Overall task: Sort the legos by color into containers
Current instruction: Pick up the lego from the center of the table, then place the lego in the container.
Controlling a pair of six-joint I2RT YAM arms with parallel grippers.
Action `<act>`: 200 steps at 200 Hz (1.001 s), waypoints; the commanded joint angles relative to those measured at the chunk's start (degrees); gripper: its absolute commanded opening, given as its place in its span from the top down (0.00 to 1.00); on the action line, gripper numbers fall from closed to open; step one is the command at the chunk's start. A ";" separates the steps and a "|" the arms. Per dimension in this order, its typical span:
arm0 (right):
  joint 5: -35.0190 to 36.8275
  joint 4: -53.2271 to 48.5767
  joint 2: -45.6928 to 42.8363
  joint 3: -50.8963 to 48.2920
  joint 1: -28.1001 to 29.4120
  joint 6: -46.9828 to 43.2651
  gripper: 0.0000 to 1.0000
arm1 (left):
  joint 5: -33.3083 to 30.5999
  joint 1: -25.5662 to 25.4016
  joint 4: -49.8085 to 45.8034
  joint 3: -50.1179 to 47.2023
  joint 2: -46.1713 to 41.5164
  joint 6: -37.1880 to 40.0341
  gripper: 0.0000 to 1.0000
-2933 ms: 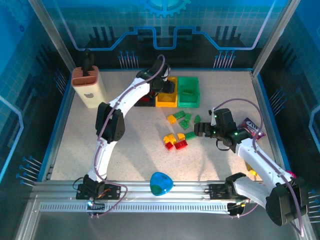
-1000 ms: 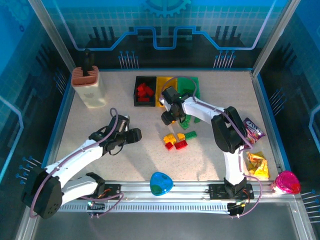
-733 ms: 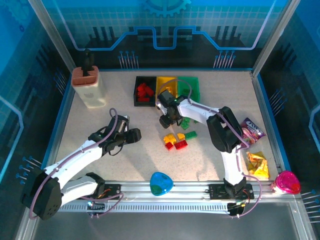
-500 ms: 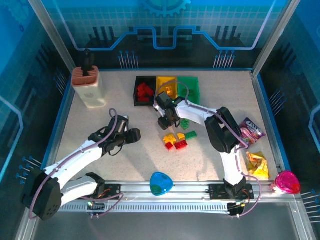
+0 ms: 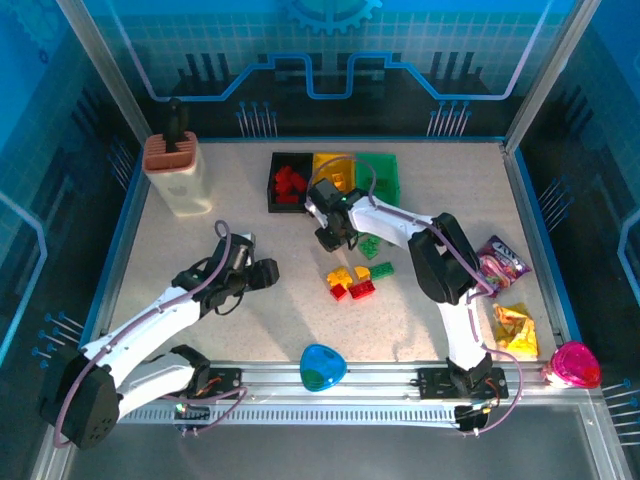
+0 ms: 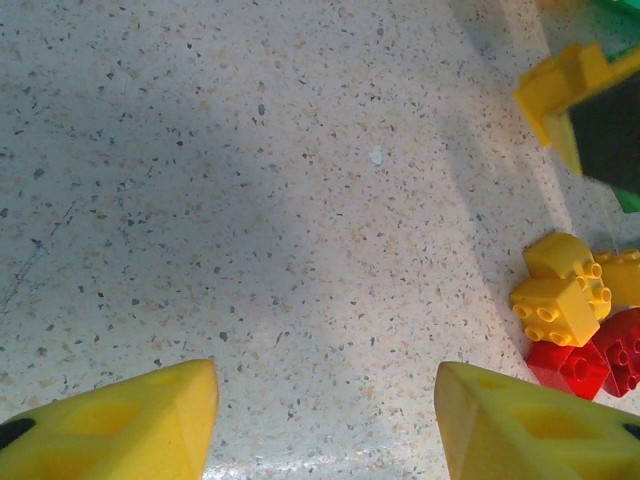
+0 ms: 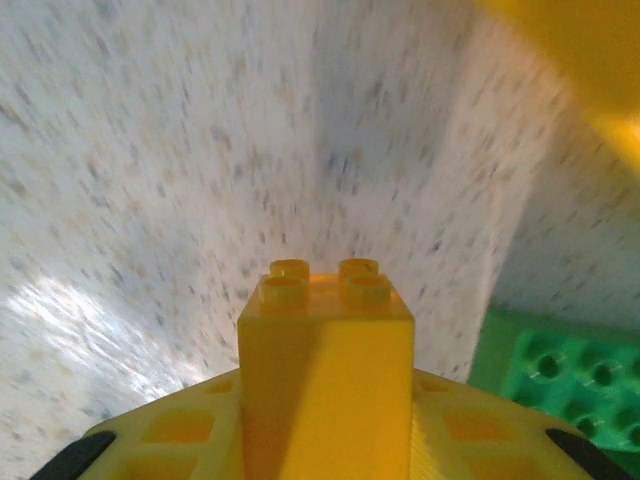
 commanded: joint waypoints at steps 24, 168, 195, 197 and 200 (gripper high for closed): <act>1.58 -3.89 0.37 13.51 -3.95 -0.35 0.66 | -0.33 -0.38 -1.19 -1.91 -2.01 -0.71 0.41; 1.53 -9.12 9.59 33.82 -6.61 3.22 0.12 | -3.86 -8.96 -1.66 -1.49 -2.54 -1.36 0.42; -0.77 -1.64 -1.51 18.72 -6.52 4.41 0.12 | -3.58 -10.50 -0.44 0.45 0.42 0.31 0.42; -0.80 -1.21 -2.29 17.90 -6.50 4.44 0.12 | -3.53 -10.55 -0.32 0.59 0.70 0.51 0.42; -0.95 -0.65 -3.38 16.46 -6.49 4.54 0.12 | -3.42 -10.77 -0.20 0.91 1.17 0.78 0.42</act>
